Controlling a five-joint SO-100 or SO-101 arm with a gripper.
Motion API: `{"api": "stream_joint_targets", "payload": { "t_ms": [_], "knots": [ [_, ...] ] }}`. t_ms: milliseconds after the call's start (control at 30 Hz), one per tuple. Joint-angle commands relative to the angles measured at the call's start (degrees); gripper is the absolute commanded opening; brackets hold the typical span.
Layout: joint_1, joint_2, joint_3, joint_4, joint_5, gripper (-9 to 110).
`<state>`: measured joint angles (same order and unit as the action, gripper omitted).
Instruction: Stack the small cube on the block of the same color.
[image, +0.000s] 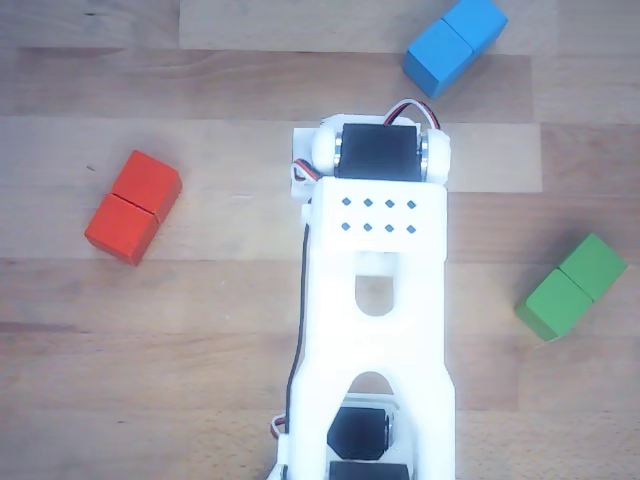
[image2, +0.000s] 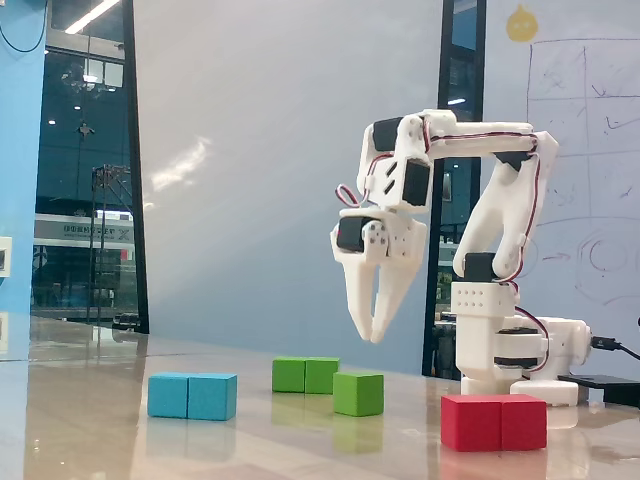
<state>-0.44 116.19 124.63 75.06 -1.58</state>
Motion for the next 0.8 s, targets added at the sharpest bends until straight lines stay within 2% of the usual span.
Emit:
{"api": "stream_joint_targets", "payload": {
  "t_ms": [0, 467, 767],
  "knots": [
    [0.53, -0.79, -5.8, 2.9, -0.26, 2],
    [0.7, -3.16, -5.8, 3.96, 0.18, 32],
    [0.7, -8.61, -6.24, 3.6, -0.09, 36]
  ]
}}
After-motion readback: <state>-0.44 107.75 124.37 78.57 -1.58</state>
